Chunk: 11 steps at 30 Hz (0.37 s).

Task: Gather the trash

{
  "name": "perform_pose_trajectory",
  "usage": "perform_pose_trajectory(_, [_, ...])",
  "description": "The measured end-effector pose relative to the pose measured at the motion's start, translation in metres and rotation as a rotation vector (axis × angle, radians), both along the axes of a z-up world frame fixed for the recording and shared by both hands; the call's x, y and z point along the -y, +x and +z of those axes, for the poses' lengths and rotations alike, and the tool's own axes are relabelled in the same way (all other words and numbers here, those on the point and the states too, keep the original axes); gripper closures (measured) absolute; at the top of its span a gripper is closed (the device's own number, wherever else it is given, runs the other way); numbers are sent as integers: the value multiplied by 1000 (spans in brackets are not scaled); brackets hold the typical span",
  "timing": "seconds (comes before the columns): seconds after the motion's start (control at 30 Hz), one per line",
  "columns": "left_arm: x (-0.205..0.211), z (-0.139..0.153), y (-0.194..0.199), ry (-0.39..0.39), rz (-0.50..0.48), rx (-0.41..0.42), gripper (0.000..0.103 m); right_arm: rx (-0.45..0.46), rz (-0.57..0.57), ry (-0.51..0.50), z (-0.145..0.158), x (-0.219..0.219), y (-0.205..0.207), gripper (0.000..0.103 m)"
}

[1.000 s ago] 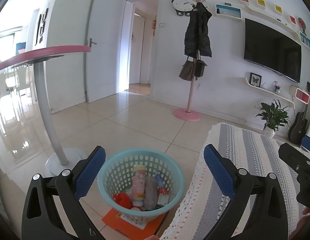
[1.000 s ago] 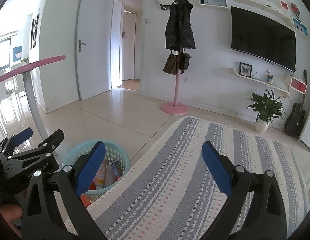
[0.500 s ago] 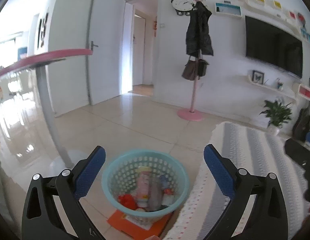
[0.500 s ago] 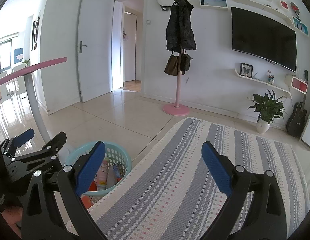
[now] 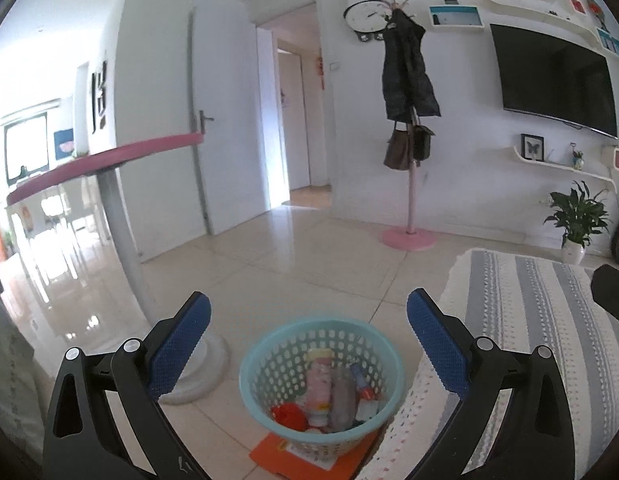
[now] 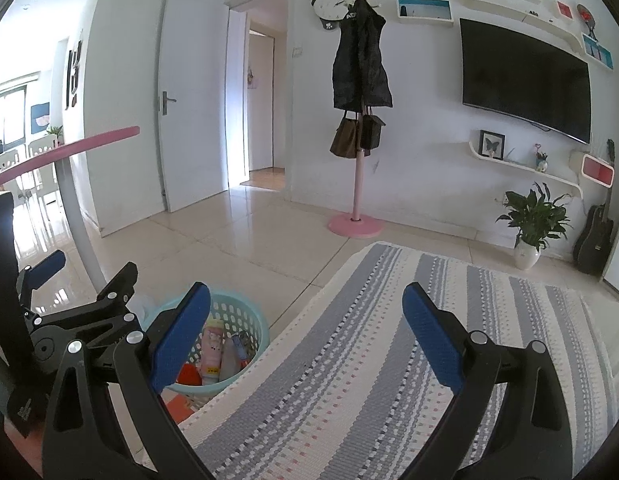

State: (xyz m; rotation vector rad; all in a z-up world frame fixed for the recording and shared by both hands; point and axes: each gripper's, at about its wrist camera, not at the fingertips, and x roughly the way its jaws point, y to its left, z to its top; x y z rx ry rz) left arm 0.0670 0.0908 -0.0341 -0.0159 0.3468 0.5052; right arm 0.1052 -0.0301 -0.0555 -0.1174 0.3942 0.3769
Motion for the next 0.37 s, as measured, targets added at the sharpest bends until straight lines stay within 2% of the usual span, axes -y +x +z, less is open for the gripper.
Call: perform_pose_trajectory(0.37, [-11, 13, -8, -39, -26, -7, 7, 27, -10, -6, 14, 5, -13, 11])
